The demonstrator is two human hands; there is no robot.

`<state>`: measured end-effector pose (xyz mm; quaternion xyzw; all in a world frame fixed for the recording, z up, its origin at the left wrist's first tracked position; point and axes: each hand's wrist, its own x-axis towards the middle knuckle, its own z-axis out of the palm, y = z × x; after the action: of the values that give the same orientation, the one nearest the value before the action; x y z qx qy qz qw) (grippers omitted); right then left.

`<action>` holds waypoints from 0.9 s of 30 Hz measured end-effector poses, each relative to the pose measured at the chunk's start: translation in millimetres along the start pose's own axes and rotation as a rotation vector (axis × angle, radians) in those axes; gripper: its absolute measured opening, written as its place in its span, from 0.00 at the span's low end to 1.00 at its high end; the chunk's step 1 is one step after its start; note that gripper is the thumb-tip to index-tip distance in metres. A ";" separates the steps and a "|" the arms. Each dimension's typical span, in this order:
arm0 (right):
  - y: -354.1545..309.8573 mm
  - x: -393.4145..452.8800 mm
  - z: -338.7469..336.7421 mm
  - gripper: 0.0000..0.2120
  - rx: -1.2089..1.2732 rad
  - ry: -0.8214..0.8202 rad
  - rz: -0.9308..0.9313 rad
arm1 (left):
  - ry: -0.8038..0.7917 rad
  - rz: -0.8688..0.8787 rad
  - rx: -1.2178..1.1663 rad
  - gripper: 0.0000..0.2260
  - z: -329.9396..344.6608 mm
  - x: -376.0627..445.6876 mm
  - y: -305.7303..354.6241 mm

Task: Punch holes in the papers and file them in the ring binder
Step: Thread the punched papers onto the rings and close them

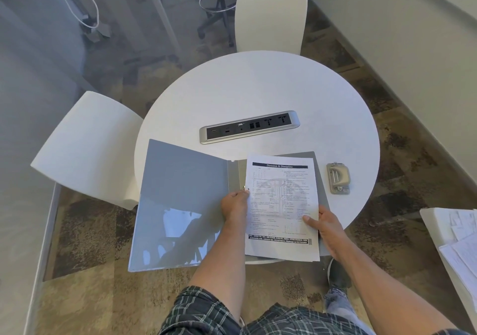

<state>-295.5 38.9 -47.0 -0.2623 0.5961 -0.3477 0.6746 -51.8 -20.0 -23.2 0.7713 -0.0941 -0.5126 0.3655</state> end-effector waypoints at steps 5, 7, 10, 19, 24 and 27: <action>-0.3 -0.8 0.0 0.17 -0.005 -0.026 0.004 | -0.004 -0.078 -0.050 0.11 2.9 2.7 2.7; -0.2 -1.3 0.4 0.16 -0.018 -0.022 0.008 | -0.013 -0.099 -0.055 0.12 3.1 4.2 2.5; -0.4 -1.2 -0.5 0.16 -0.022 -0.019 0.017 | -0.036 -0.106 -0.059 0.09 3.1 4.7 4.2; -0.3 -2.7 -3.8 0.19 0.010 0.000 0.025 | -0.055 -0.147 0.020 0.12 5.1 7.9 8.4; 0.3 -1.4 -4.1 0.19 0.023 0.002 0.031 | -0.064 -0.133 -0.010 0.10 8.9 8.9 9.4; 2.2 0.4 -5.2 0.19 -0.006 0.007 0.023 | -0.051 -0.121 -0.020 0.12 12.1 7.0 10.7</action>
<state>-300.3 40.3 -49.8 -0.2562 0.6024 -0.3392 0.6756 -56.6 -37.0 -23.7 0.7586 -0.0515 -0.5542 0.3387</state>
